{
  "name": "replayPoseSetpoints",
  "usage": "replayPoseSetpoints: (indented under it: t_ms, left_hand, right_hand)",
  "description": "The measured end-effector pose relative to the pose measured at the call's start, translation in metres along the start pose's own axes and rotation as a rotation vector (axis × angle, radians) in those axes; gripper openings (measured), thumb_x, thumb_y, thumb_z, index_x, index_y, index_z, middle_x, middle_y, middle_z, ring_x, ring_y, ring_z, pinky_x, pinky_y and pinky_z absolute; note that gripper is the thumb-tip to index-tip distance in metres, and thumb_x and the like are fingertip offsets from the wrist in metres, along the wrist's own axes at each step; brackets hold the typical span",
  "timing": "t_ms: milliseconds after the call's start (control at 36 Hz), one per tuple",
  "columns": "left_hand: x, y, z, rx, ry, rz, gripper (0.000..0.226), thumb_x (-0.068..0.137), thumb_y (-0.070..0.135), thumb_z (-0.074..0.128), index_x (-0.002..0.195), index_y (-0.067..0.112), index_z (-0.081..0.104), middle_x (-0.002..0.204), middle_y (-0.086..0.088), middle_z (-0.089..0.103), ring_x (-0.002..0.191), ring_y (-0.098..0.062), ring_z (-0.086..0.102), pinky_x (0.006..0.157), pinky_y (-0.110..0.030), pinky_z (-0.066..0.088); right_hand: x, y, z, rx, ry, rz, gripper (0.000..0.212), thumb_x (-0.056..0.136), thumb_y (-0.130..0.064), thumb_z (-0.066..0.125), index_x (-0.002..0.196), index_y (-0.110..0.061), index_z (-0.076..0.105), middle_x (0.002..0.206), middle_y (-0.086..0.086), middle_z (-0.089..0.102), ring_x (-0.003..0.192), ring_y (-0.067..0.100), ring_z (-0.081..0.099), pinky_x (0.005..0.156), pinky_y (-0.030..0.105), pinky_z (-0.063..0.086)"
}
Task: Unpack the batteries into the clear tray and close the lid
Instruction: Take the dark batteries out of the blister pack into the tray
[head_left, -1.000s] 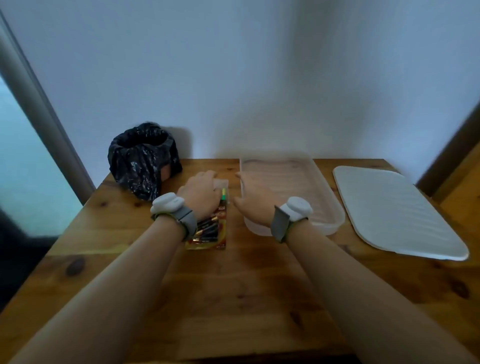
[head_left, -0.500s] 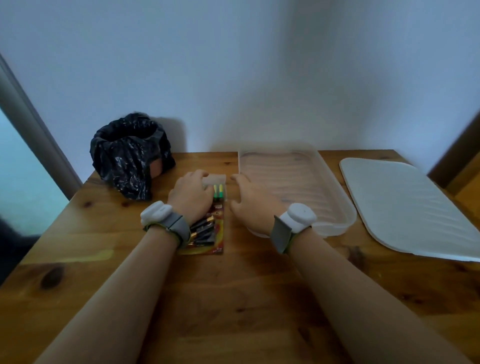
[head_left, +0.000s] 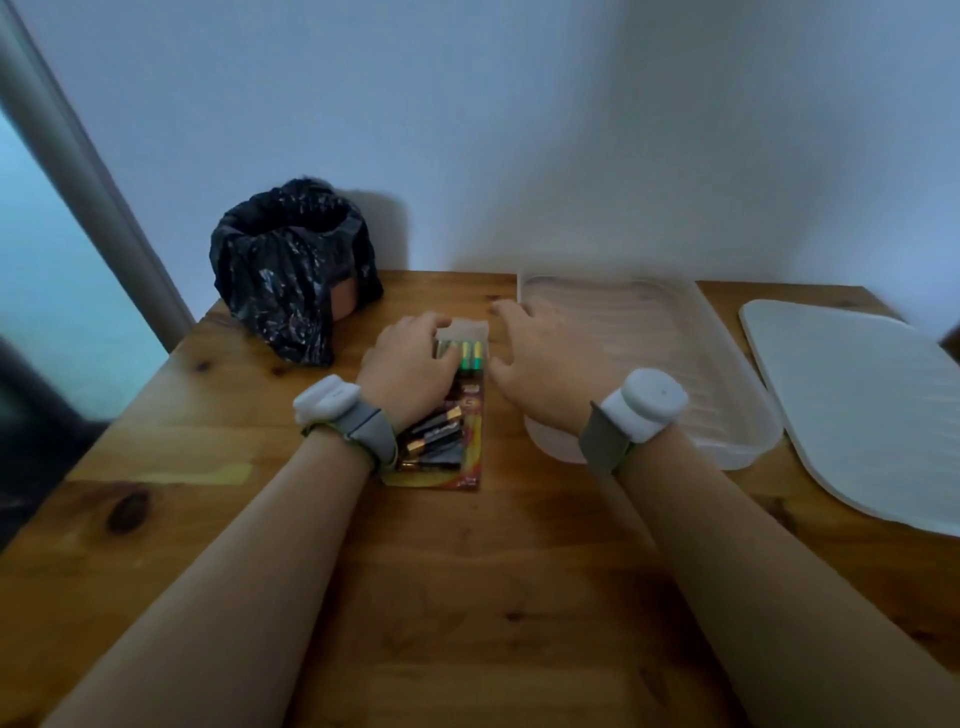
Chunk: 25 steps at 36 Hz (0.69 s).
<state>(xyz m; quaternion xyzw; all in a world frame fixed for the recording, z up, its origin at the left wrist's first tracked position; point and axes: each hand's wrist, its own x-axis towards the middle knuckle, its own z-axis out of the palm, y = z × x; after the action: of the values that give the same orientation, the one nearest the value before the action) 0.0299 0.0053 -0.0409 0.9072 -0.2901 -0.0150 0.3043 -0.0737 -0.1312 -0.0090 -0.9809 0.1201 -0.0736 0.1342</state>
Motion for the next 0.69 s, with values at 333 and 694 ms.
replayPoseSetpoints:
  t_ms: [333,694]
  left_hand:
    - [-0.008,-0.001,-0.005,0.004,-0.019,0.079,0.040,0.090,0.039,0.058,0.128,0.026,0.056,0.124,0.000,0.050,0.112,-0.022,0.055,0.097,-0.047,0.048]
    - [-0.054,0.036,-0.015,0.610,-0.103,0.065,0.096,0.068,0.096,0.023,0.131,0.025,0.040,0.122,-0.003,0.048,0.100,-0.026,0.060,0.075,-0.037,0.047]
  right_hand:
    - [-0.020,0.003,0.003,0.019,0.055,-0.102,0.041,0.102,-0.028,0.052,0.142,-0.020,0.057,0.146,0.005,0.054,0.124,0.027,0.059,0.101,0.045,0.053]
    - [-0.027,-0.001,0.001,0.017,0.067,-0.008,0.036,0.097,-0.021,0.053,0.132,-0.016,0.061,0.116,0.007,0.070,0.105,0.029,0.065,0.089,0.042,0.054]
